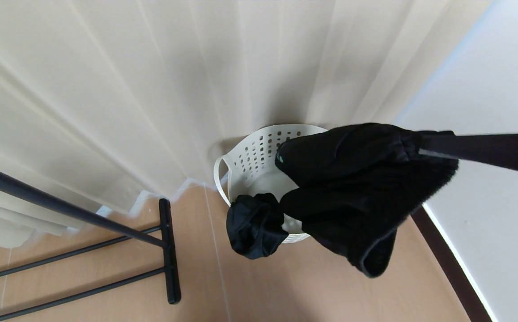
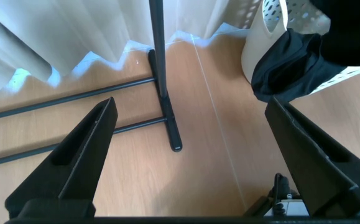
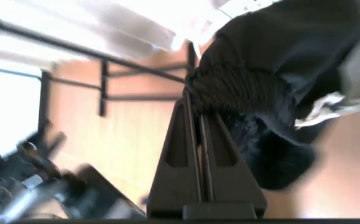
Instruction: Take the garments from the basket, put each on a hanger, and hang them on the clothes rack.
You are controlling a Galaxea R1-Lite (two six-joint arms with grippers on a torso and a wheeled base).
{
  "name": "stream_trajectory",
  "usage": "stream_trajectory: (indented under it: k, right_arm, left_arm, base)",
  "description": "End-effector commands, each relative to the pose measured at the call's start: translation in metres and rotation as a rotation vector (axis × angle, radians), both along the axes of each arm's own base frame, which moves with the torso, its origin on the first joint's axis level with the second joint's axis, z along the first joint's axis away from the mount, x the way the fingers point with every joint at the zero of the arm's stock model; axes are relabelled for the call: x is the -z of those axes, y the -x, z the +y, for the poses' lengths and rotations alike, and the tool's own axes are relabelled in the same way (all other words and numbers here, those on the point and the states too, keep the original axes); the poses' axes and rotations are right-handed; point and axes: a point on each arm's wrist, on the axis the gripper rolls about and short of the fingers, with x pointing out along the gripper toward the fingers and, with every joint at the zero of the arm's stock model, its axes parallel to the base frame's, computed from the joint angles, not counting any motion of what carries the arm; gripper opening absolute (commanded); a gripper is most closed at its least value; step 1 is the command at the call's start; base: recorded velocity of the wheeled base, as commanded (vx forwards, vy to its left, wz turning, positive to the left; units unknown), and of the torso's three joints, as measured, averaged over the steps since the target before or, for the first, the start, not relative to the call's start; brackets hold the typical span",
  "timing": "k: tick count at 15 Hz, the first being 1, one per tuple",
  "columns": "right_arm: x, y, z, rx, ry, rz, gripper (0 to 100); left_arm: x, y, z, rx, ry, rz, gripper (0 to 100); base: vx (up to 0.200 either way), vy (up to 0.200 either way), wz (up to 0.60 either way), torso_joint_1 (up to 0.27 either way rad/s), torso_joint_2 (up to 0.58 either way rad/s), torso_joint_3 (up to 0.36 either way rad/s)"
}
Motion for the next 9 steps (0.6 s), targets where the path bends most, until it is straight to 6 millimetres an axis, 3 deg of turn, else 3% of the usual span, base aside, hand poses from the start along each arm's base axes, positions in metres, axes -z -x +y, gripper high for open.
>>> stream_trajectory:
  k: [1,3,9]
  right_arm:
    - [0.016,0.026,-0.025,-0.018,0.068,-0.087,0]
    - [0.027,0.025,-0.024,-0.04,0.15,-0.115,0]
    - [0.026,0.025,-0.025,-0.033,0.146,-0.128,0]
  left_arm:
    - [0.0,0.0,0.0,0.002,-0.002,-0.001,100]
    - [0.0,0.0,0.0,-0.001,0.001,-0.001,100]
    - [0.0,0.0,0.0,0.006,-0.005,0.0,100]
  base:
    - [0.0,0.0,0.0,0.0,0.0,0.0]
    - [0.0,0.0,0.0,0.0,0.0,0.0]
    - [0.0,0.0,0.0,0.0,0.0,0.015]
